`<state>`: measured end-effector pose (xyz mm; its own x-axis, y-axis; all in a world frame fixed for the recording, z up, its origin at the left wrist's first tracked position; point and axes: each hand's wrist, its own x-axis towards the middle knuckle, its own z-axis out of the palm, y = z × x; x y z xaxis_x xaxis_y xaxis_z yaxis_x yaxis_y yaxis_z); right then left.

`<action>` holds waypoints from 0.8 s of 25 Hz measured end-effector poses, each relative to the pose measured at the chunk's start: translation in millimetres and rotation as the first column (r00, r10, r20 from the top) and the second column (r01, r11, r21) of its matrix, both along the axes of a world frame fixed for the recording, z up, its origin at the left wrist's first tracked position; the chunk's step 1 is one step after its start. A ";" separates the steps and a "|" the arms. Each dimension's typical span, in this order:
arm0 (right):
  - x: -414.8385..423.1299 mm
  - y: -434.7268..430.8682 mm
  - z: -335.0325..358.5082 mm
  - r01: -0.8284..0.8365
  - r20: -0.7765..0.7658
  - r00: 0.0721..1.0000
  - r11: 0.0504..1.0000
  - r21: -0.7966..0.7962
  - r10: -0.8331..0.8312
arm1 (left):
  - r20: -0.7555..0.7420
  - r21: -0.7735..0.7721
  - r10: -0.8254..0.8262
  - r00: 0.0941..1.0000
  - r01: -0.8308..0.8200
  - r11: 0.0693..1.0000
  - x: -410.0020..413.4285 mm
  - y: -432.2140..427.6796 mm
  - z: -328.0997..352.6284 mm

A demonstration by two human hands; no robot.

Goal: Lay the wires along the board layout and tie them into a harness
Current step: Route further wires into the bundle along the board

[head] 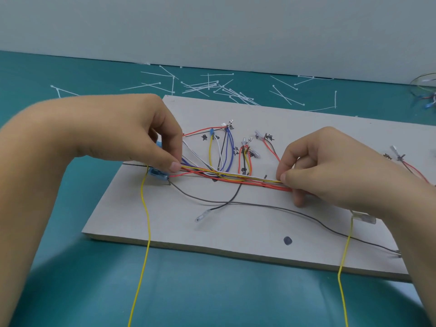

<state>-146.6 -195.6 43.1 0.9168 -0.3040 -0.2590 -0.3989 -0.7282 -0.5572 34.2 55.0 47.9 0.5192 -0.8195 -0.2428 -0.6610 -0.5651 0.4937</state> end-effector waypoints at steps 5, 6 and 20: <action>-0.4 1.5 -0.2 -0.011 -0.001 1.000 1.000 -0.019 0.011 | -0.110 0.085 0.000 0.994 0.010 0.996 16.8 25.7 9.9; -0.4 1.6 -0.1 -0.012 -0.002 1.000 1.000 -0.020 0.012 | -0.101 0.099 0.003 0.995 0.007 0.995 19.0 27.8 10.2; 0.7 1.8 -2.3 -0.028 0.006 1.000 0.999 -0.035 0.028 | -0.278 0.003 -0.018 0.961 0.020 1.000 28.0 33.3 1.8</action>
